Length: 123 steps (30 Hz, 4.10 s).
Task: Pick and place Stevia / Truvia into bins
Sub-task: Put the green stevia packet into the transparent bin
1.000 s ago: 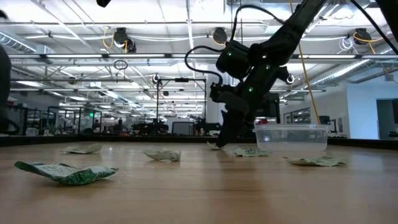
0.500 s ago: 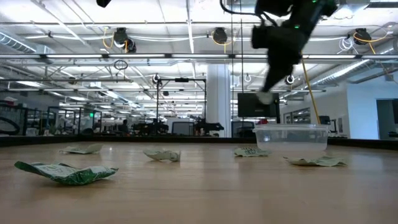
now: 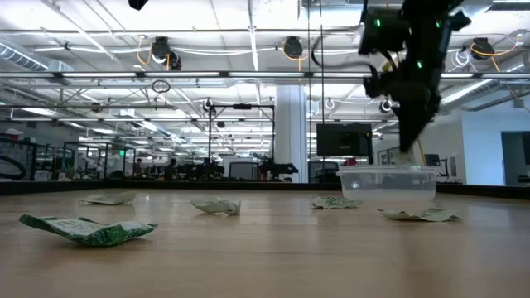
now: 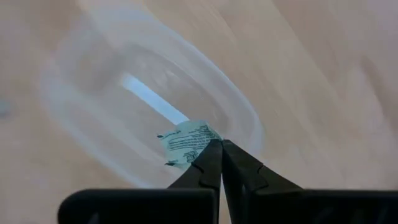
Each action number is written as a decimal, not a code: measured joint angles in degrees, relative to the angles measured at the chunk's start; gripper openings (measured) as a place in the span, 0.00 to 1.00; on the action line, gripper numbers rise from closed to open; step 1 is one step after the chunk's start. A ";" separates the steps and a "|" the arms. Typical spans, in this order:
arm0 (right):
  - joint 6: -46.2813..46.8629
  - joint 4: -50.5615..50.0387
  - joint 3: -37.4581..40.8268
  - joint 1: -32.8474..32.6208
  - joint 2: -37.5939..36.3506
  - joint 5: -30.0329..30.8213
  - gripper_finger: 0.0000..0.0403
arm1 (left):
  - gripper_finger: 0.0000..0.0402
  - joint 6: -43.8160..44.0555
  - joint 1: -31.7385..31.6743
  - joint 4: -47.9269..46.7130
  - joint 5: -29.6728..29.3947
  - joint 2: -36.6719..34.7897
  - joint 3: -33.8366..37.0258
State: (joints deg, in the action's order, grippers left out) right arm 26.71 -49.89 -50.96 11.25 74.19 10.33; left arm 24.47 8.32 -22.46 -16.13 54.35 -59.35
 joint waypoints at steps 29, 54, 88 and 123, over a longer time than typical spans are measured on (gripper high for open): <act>1.14 21.05 13.18 0.30 -1.47 -2.95 0.21 | 0.24 1.00 0.02 -2.98 0.20 0.02 0.00; 3.83 66.07 13.13 -1.18 -11.91 -2.91 0.23 | 0.24 24.67 0.83 -18.45 11.65 27.25 -0.04; 4.14 65.47 13.13 -1.16 -11.80 -2.88 0.23 | 0.11 37.19 1.62 -24.24 14.37 45.81 0.00; 16.99 29.13 13.11 -7.53 -13.26 -25.35 0.23 | 0.00 -14.33 -8.82 -7.96 5.79 45.85 -31.65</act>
State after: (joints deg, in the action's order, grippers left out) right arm 43.70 -20.76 -37.84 3.72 60.93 -15.02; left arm 10.14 -0.50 -30.42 -10.35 100.20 -91.00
